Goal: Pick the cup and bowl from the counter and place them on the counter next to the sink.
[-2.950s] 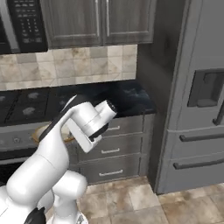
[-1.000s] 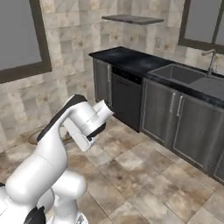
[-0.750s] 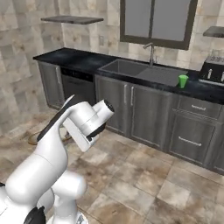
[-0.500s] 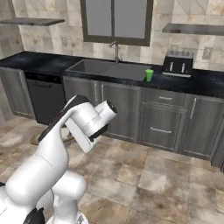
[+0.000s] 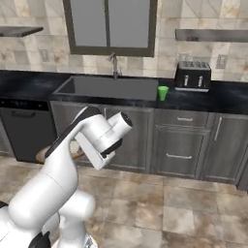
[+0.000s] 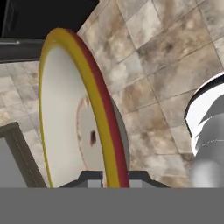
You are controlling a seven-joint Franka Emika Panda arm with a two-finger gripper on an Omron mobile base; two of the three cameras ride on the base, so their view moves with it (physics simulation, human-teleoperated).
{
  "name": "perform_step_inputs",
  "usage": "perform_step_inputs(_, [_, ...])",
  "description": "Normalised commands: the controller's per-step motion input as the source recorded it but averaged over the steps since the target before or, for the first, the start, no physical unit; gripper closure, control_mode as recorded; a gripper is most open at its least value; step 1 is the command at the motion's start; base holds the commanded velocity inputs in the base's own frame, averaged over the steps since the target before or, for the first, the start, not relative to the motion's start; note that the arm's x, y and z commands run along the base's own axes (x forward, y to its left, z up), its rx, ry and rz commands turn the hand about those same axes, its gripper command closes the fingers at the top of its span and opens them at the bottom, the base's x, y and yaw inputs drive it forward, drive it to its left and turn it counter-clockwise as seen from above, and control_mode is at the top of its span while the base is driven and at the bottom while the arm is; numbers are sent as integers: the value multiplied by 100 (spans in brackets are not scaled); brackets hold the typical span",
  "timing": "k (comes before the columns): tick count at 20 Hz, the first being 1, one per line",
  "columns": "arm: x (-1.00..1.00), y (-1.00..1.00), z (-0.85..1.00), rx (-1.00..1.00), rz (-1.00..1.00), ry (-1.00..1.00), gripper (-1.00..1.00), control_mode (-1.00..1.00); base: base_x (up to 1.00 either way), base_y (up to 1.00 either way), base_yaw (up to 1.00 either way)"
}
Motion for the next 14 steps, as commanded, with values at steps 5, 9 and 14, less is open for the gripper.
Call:
perform_step_inputs(5, [0,0,0,0,0,0,100,100,88,100,-25])
perform_step_inputs(9, [0,0,0,0,0,0,100,100,59,100,-13])
perform_step_inputs(14, [0,0,0,0,0,0,100,100,62,100,-6])
